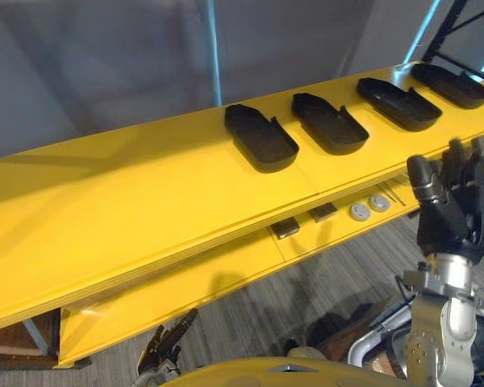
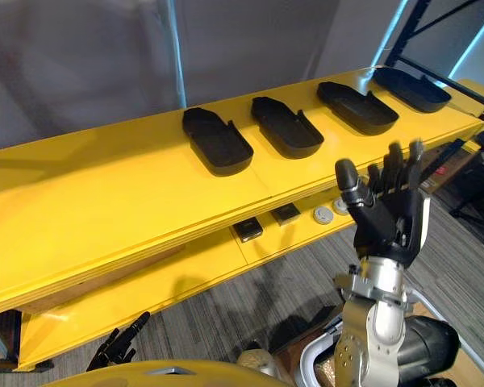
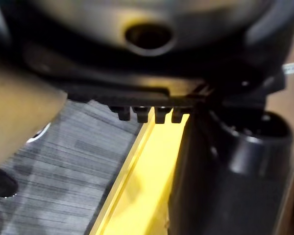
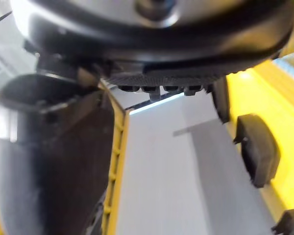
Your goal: Walk over and take three plastic housings, then place them on the shelf
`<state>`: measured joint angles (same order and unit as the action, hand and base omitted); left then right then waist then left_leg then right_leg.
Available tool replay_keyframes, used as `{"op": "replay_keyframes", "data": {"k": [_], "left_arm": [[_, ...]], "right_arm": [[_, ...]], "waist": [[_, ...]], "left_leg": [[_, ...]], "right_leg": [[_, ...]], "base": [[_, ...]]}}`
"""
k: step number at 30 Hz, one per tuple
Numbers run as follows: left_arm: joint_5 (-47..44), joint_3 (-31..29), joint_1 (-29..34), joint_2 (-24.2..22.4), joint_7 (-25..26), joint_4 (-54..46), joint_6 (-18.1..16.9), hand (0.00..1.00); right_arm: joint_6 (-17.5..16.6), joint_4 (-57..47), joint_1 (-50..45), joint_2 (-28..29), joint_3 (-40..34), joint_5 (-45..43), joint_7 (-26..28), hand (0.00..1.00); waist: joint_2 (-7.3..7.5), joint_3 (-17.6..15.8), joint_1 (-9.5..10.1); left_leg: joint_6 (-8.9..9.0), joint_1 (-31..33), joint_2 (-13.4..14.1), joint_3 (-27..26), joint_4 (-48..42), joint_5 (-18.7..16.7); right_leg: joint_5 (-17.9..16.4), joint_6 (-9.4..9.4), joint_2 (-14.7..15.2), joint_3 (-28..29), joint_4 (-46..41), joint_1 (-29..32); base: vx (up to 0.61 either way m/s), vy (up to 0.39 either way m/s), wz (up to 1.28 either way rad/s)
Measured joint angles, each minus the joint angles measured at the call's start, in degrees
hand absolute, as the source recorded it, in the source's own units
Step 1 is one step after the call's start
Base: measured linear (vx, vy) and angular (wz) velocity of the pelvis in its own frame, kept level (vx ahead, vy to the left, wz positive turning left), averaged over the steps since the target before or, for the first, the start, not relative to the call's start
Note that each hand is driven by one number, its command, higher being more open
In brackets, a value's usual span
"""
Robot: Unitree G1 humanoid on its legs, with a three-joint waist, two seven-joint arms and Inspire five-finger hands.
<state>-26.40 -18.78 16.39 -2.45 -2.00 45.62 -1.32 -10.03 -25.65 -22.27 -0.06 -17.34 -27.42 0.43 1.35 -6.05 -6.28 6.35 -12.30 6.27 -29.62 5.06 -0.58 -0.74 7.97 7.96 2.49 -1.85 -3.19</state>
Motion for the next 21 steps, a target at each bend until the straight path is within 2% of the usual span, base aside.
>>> {"op": "replay_keyframes", "data": {"k": [5,13,17,18,20,21], "left_arm": [[1.8,1.6,-0.1,0.2,0.7,-0.1,0.0,1.0],[4.3,3.8,-0.1,0.8,1.3,0.0,-0.4,1.0],[3.5,4.8,-0.7,1.5,2.4,-0.2,-1.6,1.0],[2.5,4.9,-0.8,1.5,2.5,-0.7,-2.1,1.0],[-0.2,4.8,0.0,0.6,2.8,-2.3,-2.9,1.0],[-0.7,4.8,0.0,-0.1,3.1,-2.3,-3.1,1.0]], "right_arm": [[0.0,0.2,-6.0,1.2,2.4,0.0,-1.0,1.0],[-1.0,0.2,-4.6,1.2,7.6,0.0,-2.4,1.0],[-2.1,0.9,-1.5,1.2,12.7,0.1,-3.0,1.0],[-2.8,1.7,0.2,1.2,14.2,0.2,-3.4,1.0],[-3.7,5.0,5.5,-0.1,16.0,0.6,-3.6,1.0],[-3.8,7.5,10.0,-1.5,17.4,2.2,-3.7,1.0]], "waist": [[-0.15,0.2,-0.41],[-0.48,0.7,0.11],[0.23,0.4,0.43],[0.37,0.3,1.05],[-0.35,-0.3,3.1],[-1.8,-1.5,4.77]], "left_leg": [[0.43,-0.4,0.4,-1.7,0.0,-0.4],[0.75,-1.1,0.8,-3.6,-0.2,-0.6],[0.77,0.5,1.1,-2.4,-1.9,-1.3],[0.49,2.7,1.1,-0.8,-5.5,-2.6],[0.28,6.1,1.5,11.1,-12.3,-7.1],[0.42,6.8,1.9,18.3,-14.2,-9.8]], "right_leg": [[0.1,-0.02,-0.3,1.2,0.0,0.5],[1.2,0.27,-0.9,1.7,0.4,0.9],[1.7,0.2,-1.1,1.3,1.2,1.5],[1.9,0.05,-1.1,1.4,1.1,2.7],[2.1,-0.42,-1.8,3.6,1.0,4.4],[3.0,-0.43,-2.7,5.4,1.3,4.6]], "base": [[-0.01,-0.028,-0.16],[-0.01,-0.034,-0.12],[-0.06,-0.068,0.01],[-0.06,-0.072,-0.05],[-0.05,-0.033,-0.5],[-0.02,0.03,-0.7]]}}
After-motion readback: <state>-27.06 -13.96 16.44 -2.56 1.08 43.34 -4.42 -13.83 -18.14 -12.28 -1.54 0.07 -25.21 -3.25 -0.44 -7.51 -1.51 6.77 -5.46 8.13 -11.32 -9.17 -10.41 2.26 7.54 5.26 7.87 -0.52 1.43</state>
